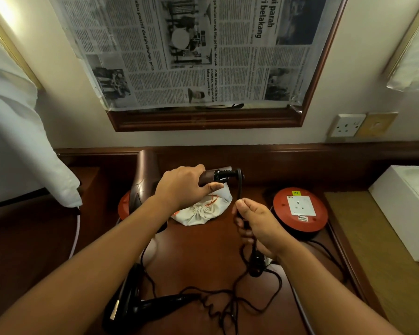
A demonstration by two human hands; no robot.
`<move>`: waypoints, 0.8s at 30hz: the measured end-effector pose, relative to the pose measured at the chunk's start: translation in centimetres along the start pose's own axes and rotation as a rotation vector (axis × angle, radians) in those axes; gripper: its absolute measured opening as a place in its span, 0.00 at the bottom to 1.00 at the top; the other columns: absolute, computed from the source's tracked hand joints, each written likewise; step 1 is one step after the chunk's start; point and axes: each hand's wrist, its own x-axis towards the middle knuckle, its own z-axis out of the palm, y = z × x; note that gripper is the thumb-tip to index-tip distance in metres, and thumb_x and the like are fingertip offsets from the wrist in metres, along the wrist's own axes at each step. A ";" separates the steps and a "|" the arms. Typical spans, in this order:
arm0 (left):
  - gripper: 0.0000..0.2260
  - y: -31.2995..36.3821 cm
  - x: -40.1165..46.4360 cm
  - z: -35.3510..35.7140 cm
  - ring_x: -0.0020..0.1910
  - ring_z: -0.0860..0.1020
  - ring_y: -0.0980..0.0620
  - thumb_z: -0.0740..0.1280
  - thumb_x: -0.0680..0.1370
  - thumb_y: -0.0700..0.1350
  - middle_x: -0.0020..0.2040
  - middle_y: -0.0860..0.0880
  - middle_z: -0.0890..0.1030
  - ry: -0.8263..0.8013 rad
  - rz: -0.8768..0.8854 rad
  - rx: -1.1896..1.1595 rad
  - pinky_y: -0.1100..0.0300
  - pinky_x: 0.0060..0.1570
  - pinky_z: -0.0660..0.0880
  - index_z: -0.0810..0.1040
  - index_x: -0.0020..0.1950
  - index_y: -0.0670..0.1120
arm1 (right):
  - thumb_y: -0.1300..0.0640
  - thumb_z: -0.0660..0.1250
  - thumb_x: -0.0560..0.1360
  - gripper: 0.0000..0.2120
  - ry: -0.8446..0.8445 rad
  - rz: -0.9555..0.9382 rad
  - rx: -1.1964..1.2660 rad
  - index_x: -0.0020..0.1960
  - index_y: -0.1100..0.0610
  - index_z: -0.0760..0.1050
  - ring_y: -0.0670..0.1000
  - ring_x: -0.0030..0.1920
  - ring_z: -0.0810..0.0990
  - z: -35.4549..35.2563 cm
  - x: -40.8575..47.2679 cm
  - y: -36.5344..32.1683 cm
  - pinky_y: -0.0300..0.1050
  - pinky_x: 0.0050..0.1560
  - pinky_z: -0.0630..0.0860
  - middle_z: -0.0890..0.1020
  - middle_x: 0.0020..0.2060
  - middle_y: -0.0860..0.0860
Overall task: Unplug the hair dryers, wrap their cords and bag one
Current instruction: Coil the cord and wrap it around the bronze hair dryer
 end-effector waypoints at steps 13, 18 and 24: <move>0.30 -0.1 0.9 -0.3 0.34 0.75 0.52 0.51 0.70 0.76 0.36 0.53 0.77 0.027 0.145 -0.047 0.59 0.31 0.66 0.71 0.45 0.51 | 0.52 0.59 0.78 0.11 -0.106 0.027 0.256 0.48 0.59 0.73 0.46 0.27 0.60 -2.2 2.5 1.1 0.37 0.25 0.56 0.68 0.32 0.50; 0.32 -0.6 1.0 -0.6 0.32 0.75 0.53 0.47 0.68 0.76 0.34 0.54 0.76 0.038 0.202 -0.042 0.58 0.29 0.69 0.72 0.44 0.50 | 0.57 0.60 0.78 0.07 -0.111 0.022 0.250 0.45 0.58 0.74 0.45 0.26 0.61 -3.2 3.6 1.0 0.35 0.22 0.59 0.65 0.33 0.51; 0.29 -0.8 1.2 -1.3 0.32 0.75 0.53 0.53 0.69 0.77 0.34 0.54 0.76 -0.023 0.252 -0.050 0.58 0.29 0.67 0.70 0.42 0.51 | 0.58 0.62 0.78 0.07 -0.110 0.015 0.062 0.42 0.57 0.75 0.46 0.25 0.59 -4.0 4.4 -0.3 0.39 0.24 0.55 0.64 0.30 0.51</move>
